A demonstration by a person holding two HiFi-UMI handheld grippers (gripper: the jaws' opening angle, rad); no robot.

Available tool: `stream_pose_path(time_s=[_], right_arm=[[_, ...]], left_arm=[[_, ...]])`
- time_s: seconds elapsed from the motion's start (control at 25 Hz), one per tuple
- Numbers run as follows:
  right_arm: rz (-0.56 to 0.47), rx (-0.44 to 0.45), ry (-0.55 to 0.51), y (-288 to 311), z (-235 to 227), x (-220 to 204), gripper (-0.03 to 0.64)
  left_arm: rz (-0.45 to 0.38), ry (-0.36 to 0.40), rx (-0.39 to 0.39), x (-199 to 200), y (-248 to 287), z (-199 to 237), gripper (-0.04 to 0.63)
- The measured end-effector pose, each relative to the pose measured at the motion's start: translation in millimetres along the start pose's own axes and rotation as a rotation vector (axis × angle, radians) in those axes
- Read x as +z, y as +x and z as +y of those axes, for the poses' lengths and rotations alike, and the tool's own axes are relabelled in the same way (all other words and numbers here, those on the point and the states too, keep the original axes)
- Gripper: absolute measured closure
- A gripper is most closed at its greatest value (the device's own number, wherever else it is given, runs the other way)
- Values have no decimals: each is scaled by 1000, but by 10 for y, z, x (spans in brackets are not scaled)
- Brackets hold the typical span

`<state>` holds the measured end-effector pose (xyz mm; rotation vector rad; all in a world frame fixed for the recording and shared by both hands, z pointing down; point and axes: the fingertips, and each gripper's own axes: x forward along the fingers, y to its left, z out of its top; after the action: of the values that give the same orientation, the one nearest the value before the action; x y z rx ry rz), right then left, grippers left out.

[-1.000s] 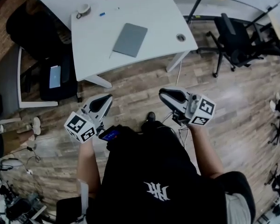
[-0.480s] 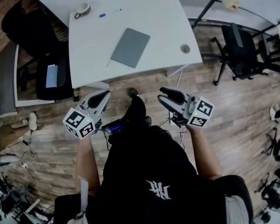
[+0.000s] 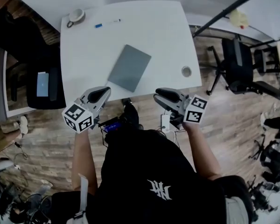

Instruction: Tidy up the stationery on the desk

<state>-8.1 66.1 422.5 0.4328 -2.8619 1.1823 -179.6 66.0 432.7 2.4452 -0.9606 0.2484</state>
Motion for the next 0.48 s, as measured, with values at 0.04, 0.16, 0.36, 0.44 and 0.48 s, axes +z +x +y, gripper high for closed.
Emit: stream_pose_path(time_s=[0.04, 0.16, 0.36, 0.44, 0.48], right_arm=[[14, -17, 14, 64, -109, 35, 488], [84, -108, 98, 228, -493, 25, 488], [152, -223, 217, 380, -1038, -90, 488], [163, -238, 268, 469, -1213, -139, 488], [175, -240, 294, 515, -1288, -174, 488]], left_arm=[[21, 2, -4, -5, 71, 78, 595], [53, -30, -48, 13, 234, 253, 594], [115, -70, -77, -84, 471, 493, 568], [166, -93, -52, -188, 588, 631, 568], [185, -112, -45, -230, 645, 687, 568]])
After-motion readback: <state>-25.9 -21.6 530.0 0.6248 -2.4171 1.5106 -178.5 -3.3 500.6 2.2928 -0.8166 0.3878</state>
